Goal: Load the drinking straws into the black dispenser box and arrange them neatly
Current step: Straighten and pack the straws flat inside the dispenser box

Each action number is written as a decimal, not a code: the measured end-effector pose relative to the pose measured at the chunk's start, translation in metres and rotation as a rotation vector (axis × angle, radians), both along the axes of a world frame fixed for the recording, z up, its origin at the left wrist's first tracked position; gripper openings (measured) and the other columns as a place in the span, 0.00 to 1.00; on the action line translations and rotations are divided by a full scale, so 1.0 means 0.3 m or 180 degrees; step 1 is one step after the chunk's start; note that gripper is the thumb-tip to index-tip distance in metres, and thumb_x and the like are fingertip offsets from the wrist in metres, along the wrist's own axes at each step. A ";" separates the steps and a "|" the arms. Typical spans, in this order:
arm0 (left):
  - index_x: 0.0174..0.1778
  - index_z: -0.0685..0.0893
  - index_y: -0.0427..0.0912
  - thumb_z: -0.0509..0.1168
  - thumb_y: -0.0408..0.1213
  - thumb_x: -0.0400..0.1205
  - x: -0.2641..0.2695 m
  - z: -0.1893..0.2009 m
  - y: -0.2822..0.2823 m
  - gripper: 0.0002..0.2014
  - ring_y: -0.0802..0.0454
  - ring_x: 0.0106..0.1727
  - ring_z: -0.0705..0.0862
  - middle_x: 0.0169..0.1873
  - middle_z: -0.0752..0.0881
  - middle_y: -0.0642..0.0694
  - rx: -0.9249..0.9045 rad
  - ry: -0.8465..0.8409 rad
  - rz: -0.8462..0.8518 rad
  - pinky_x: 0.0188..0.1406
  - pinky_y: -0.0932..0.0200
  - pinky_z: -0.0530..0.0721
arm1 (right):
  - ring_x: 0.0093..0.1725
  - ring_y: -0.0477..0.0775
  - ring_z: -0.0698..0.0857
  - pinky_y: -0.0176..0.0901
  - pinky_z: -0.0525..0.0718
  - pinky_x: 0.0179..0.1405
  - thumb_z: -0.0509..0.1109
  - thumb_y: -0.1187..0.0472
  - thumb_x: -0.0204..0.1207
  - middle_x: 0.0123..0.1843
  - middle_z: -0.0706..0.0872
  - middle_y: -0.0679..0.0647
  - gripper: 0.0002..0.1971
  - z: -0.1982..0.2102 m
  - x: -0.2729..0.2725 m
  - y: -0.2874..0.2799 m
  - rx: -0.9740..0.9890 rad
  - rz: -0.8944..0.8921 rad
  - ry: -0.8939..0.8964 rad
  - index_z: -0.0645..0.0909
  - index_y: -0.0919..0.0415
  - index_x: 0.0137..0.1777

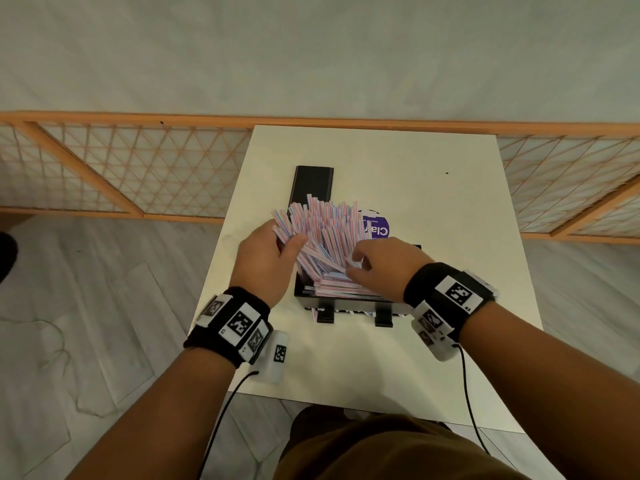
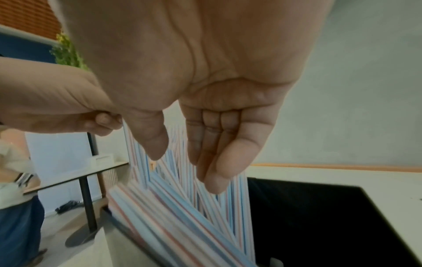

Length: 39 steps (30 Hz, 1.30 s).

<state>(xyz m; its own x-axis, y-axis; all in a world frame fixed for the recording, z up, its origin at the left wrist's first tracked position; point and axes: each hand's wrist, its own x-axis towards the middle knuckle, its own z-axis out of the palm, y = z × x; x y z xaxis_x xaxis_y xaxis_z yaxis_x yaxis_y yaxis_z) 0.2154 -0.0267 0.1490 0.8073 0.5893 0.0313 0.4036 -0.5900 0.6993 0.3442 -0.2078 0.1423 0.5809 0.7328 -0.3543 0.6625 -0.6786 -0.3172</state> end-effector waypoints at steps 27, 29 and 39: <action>0.42 0.89 0.43 0.70 0.49 0.85 0.019 0.000 -0.087 0.13 0.53 0.25 0.74 0.23 0.78 0.49 -0.1703 -0.0380 -0.0117 0.28 0.57 0.74 | 0.33 0.47 0.77 0.36 0.64 0.29 0.58 0.52 0.89 0.35 0.75 0.44 0.06 0.022 0.024 -0.039 0.0104 0.0528 0.0200 0.68 0.48 0.50; 0.49 0.88 0.45 0.75 0.52 0.81 0.009 -0.079 -0.078 0.13 0.54 0.29 0.81 0.29 0.84 0.51 -0.1849 -0.0064 0.0143 0.33 0.57 0.79 | 0.39 0.54 0.81 0.39 0.70 0.33 0.58 0.54 0.88 0.39 0.77 0.45 0.03 -0.027 0.020 -0.044 -0.0279 0.0503 0.0179 0.69 0.47 0.51; 0.56 0.75 0.51 0.81 0.55 0.72 -0.027 -0.197 -0.088 0.26 0.55 0.45 0.81 0.46 0.80 0.54 -0.0762 0.0554 0.0184 0.40 0.61 0.78 | 0.62 0.64 0.85 0.54 0.84 0.60 0.62 0.65 0.83 0.68 0.81 0.60 0.21 -0.129 -0.001 0.001 -0.0883 0.0609 -0.0100 0.70 0.58 0.75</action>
<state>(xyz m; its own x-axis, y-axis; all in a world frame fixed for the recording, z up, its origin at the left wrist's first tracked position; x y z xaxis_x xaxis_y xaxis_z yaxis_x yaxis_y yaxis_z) 0.2072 -0.0531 0.0898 0.7532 0.6084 -0.2500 0.5578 -0.3894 0.7330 0.3439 -0.2076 0.1036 0.4561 0.7077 -0.5395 0.7926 -0.5987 -0.1153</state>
